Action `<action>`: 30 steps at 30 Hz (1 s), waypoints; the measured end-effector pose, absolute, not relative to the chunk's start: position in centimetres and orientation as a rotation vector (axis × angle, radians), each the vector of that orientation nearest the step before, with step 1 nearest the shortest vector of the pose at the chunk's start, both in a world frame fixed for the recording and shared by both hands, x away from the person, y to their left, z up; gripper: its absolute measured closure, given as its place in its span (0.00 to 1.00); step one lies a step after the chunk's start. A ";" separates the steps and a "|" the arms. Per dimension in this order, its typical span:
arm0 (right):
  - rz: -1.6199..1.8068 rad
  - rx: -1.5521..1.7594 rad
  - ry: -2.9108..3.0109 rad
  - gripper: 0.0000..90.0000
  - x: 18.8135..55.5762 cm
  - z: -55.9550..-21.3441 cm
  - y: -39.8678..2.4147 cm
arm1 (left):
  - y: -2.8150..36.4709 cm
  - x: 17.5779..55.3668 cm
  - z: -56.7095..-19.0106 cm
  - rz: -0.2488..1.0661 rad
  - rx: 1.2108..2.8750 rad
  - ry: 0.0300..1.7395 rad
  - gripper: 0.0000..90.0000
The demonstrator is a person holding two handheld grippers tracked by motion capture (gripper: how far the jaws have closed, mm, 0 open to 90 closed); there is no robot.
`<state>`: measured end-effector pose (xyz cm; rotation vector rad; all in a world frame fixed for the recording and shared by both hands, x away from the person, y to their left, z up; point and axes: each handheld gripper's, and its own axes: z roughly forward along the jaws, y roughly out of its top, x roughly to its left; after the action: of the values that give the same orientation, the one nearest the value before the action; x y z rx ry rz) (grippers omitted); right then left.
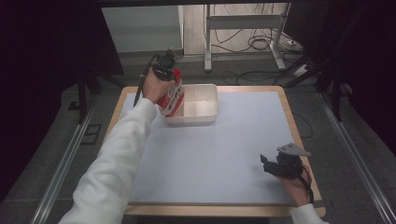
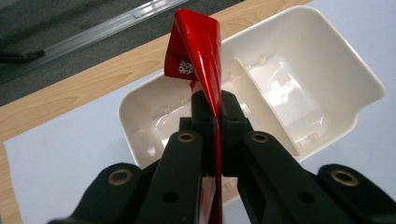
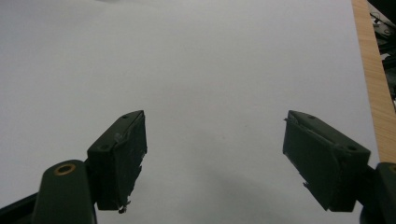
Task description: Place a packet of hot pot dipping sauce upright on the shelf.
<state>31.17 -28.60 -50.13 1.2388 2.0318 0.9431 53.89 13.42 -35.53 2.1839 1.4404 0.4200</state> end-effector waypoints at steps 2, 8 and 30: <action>0.945 1.238 2.033 0.24 31.2 -50.1 -28.6 | 13.4 53.9 -35.6 0.422 2.185 1.434 0.98; 0.945 1.237 2.035 0.24 31.2 -50.1 -28.6 | 13.1 54.3 -36.0 0.399 2.186 1.419 0.98; 0.935 1.239 2.037 0.24 31.2 -50.2 -28.6 | 14.5 54.9 -36.3 0.410 2.173 1.433 0.98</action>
<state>31.19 -28.60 -50.21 1.2392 2.0374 0.9351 54.94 14.55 -36.31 2.1726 1.4331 0.4098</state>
